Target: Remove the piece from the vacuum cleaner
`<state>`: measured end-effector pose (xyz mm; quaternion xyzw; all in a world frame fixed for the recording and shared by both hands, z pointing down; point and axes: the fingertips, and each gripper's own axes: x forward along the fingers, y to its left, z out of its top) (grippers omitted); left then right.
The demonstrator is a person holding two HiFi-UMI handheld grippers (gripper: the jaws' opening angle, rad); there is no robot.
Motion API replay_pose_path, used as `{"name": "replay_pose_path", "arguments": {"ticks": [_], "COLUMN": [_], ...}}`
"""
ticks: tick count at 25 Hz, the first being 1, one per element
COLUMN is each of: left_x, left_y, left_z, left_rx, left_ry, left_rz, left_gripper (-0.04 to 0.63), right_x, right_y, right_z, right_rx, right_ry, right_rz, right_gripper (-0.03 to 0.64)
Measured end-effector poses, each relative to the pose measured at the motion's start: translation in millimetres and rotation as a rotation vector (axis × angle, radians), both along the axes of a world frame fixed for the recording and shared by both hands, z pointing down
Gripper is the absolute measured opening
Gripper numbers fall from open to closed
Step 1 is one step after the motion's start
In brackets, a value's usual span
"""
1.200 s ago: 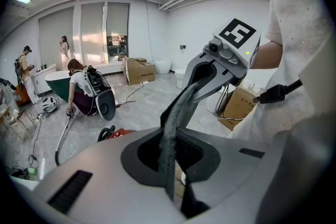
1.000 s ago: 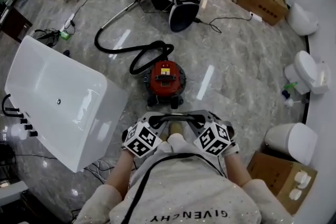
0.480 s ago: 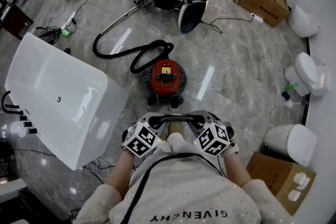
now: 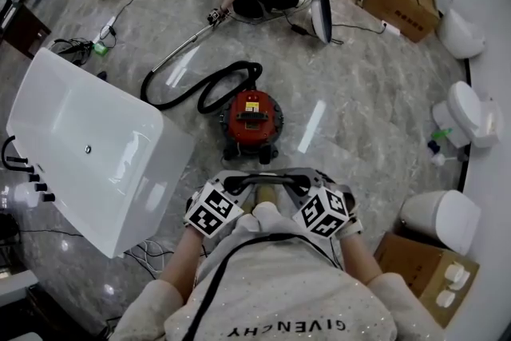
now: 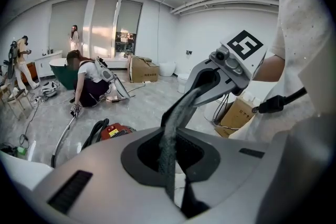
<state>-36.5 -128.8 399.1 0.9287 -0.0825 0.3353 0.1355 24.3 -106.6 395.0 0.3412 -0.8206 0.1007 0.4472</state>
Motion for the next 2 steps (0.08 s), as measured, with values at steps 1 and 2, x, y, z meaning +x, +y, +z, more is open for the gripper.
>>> {"name": "replay_pose_path", "arguments": {"ticks": [1, 2], "left_x": [0.3, 0.5], "left_y": [0.2, 0.4], "left_z": [0.3, 0.6], "left_rx": [-0.003, -0.006], "left_ry": [-0.001, -0.002], "left_rz": [0.001, 0.002], "left_gripper": [0.035, 0.035], "right_x": [0.1, 0.2], "right_y": [0.0, -0.1], "right_z": [-0.1, -0.2], "right_rx": [-0.001, -0.001], "right_ry": [0.001, 0.002], "right_rz": [-0.003, -0.006], "right_gripper": [0.035, 0.035]}}
